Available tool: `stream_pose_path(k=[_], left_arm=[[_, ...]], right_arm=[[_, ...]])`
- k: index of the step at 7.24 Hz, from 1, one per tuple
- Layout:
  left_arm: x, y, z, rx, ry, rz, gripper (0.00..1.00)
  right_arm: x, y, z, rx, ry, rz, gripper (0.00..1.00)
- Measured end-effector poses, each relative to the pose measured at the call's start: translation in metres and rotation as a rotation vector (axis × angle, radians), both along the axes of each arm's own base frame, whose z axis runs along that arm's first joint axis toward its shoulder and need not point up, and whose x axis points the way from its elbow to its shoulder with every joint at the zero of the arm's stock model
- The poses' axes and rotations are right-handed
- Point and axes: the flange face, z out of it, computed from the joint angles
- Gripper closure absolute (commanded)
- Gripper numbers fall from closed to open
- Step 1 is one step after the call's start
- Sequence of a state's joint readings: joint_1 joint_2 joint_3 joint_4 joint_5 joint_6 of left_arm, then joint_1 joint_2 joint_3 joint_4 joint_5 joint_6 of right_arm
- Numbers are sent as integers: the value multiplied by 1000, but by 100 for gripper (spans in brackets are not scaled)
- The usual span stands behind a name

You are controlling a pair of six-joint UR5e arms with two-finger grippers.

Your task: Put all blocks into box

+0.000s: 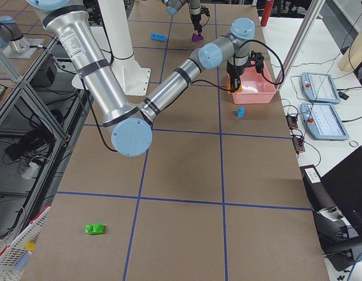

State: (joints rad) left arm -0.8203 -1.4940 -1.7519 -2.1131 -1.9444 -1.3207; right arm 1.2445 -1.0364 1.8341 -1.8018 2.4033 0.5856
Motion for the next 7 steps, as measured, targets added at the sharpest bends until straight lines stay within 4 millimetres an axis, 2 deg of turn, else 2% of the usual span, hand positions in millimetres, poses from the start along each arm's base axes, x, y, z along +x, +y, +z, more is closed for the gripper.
stream_pose_path(k=[1,2,3,5,7], left_arm=[[13,4,4,-2,-6,2,50],[23,5,5,-3,-7,10,99],[28,6,4,-3,-4,16,100],[29,13,-7,-28,39,57,100],[17,12,-23,-56,92,78,100]], right_arm=[[-6,-16,-22,1,-4,8,100],[-15,-32,-41,2,-7,11,100],[-30,-45,-61,9,-7,3,100],[-76,-64,-102,34,13,-23,100],[-152,-89,-139,75,47,-30,100]])
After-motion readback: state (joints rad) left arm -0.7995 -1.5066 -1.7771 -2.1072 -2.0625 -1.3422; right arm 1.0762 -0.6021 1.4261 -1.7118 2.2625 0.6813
